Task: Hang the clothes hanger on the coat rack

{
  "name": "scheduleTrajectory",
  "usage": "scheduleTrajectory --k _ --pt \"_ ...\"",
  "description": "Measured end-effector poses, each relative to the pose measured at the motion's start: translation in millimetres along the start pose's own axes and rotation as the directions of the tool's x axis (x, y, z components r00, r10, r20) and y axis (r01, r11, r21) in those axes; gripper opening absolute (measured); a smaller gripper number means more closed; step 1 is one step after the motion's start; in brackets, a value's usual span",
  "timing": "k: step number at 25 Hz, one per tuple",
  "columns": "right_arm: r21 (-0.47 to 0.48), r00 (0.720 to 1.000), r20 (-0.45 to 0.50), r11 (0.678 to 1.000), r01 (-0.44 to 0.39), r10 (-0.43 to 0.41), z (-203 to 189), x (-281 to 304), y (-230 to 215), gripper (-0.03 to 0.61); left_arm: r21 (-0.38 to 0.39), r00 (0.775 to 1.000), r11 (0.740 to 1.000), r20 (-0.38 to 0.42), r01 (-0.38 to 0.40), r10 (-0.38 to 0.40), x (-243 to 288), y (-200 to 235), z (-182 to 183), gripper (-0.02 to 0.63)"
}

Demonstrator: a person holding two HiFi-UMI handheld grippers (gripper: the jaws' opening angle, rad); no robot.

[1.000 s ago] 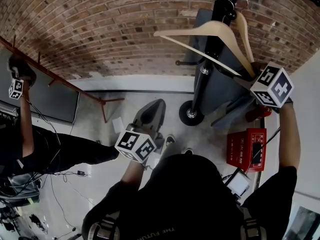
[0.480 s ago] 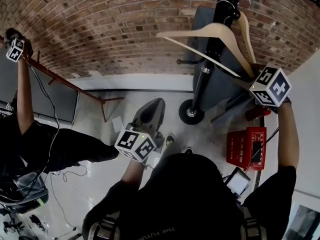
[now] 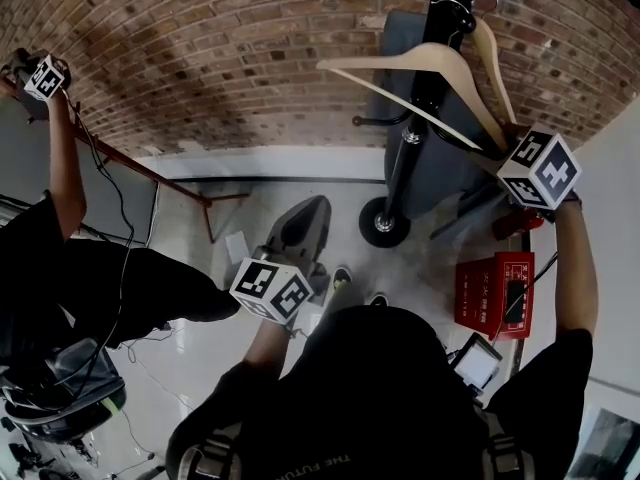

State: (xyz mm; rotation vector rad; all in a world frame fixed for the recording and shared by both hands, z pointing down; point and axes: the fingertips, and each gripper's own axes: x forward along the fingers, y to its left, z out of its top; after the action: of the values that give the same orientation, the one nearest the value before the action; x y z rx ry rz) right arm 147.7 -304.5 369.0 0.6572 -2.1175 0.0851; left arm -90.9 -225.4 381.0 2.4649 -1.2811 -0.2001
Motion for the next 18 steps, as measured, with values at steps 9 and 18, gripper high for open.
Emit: scheduleTrajectory --k 9,18 --pt "-0.02 0.999 0.033 0.999 0.031 -0.031 1 7 -4 0.05 0.003 1.0 1.0 0.003 -0.008 0.008 -2 -4 -1 0.018" --pt "-0.028 0.994 0.086 0.998 0.064 -0.062 6 1 -10 0.055 0.014 1.0 1.0 0.004 -0.02 0.02 -2 -11 0 0.018"
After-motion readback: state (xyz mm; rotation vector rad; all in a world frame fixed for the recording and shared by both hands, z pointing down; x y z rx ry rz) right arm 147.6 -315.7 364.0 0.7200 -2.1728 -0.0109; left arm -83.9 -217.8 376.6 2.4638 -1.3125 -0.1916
